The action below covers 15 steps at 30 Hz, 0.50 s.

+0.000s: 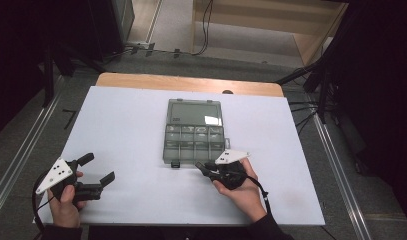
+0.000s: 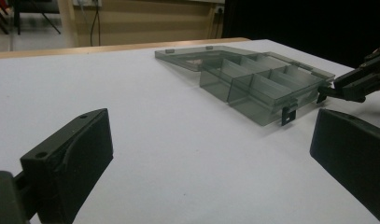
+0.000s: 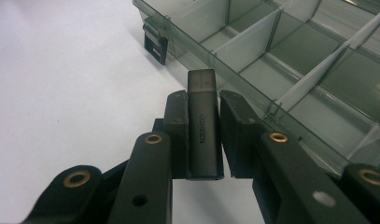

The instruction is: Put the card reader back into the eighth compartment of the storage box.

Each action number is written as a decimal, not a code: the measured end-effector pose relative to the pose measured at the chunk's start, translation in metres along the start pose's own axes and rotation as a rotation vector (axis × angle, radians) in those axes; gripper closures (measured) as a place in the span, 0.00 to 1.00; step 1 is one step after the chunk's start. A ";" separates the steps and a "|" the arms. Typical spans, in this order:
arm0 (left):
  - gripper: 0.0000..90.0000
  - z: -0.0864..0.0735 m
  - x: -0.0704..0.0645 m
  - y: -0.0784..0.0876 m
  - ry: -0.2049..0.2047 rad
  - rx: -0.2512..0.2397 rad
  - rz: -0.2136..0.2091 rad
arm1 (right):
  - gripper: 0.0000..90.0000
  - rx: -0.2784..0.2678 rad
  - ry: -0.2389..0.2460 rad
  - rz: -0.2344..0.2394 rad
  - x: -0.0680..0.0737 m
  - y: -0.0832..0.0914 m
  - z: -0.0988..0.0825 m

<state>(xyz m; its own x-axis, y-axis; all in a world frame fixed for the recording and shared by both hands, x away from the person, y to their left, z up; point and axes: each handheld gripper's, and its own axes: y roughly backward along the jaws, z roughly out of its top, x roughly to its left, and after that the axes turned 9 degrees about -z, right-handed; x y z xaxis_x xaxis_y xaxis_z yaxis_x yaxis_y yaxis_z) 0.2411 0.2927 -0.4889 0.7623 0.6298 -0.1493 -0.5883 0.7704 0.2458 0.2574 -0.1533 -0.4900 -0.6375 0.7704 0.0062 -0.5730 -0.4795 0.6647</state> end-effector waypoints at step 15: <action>0.00 0.000 0.000 0.000 -0.002 -0.003 0.002 | 0.80 -0.013 -0.001 -0.002 -0.002 0.005 0.002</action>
<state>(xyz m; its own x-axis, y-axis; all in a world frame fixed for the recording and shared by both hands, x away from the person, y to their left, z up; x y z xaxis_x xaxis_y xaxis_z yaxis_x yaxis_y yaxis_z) 0.2408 0.2927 -0.4886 0.7616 0.6312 -0.1465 -0.5908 0.7693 0.2431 0.2570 -0.1568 -0.4849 -0.6357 0.7719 0.0059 -0.5807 -0.4832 0.6552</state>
